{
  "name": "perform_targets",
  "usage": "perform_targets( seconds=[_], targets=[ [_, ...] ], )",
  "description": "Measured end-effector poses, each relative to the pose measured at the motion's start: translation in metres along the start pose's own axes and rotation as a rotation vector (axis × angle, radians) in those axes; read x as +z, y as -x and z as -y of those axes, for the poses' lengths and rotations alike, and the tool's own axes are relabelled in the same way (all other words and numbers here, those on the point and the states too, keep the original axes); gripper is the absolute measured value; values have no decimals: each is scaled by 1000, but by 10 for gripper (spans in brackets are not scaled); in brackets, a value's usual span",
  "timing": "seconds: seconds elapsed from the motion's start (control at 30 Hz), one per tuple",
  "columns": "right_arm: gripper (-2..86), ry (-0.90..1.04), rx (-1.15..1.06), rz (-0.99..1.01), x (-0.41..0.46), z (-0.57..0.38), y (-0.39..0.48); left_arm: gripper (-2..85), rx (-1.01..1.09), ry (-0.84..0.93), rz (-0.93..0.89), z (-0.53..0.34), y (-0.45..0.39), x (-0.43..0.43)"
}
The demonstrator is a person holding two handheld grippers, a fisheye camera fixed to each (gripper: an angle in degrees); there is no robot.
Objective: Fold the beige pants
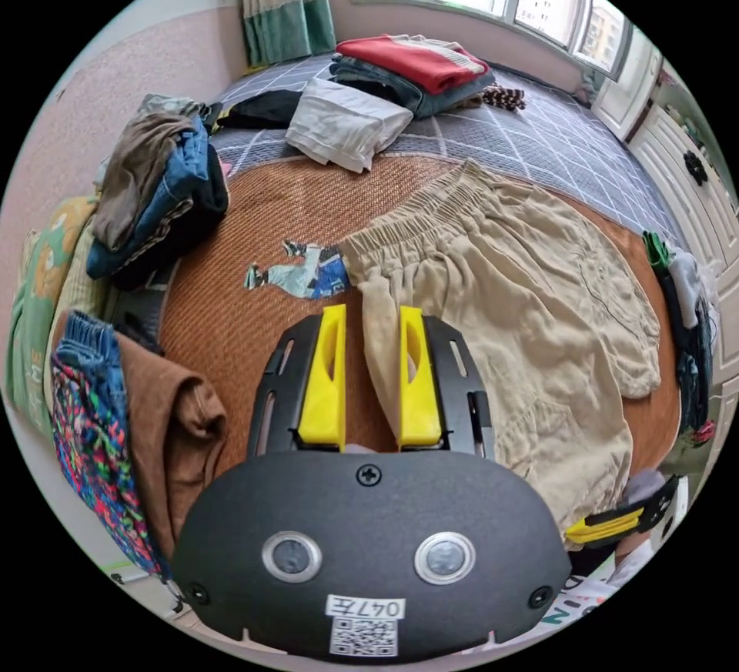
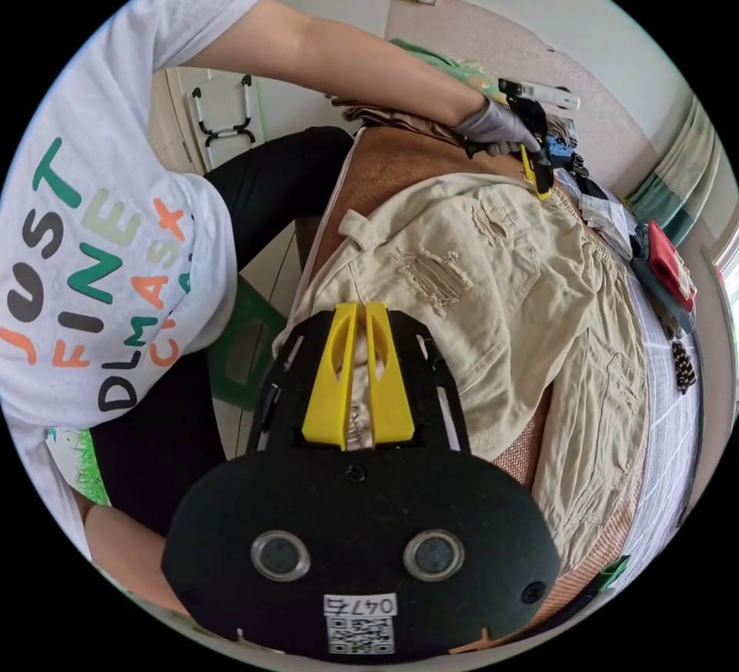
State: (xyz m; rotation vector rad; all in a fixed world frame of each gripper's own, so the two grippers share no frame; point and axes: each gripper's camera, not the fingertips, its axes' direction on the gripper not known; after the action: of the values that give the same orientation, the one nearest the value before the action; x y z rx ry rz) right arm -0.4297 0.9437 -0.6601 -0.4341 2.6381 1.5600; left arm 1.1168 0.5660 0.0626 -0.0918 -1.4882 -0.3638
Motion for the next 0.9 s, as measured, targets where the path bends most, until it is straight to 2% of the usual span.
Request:
perform_targets(
  seconds=[0.07, 0.17, 0.27, 0.4, 0.57, 0.67, 0.8, 0.9],
  targets=[
    [0, -7, 3, 20, 8, -3, -9, 12, 26, 58, -86, 15, 5, 15],
    [0, 10, 13, 38, 24, -7, -25, -4, -20, -10, -87, 6, 15, -9],
    [-2, 38, 17, 77, 38, -15, -39, -8, -20, -69, -41, -24, 24, -40],
    [-4, 92, -4, 187, 58, -34, -58, -8, -21, -62, 19, -83, 31, -68],
    [-5, 144, 28, 316, 80, -66, -88, -3, -22, -64, -5, -173, 33, -94],
    [-6, 169, 98, 358, 93, -89, -110, 12, -13, -69, -10, -190, 30, -122],
    [-6, 172, 139, 369, 100, -120, -126, 17, -37, -198, 2, -191, 33, -176],
    [-6, 112, 89, 411, 93, -141, -125, -1, 62, -295, 15, -168, 17, -208]
  ],
)
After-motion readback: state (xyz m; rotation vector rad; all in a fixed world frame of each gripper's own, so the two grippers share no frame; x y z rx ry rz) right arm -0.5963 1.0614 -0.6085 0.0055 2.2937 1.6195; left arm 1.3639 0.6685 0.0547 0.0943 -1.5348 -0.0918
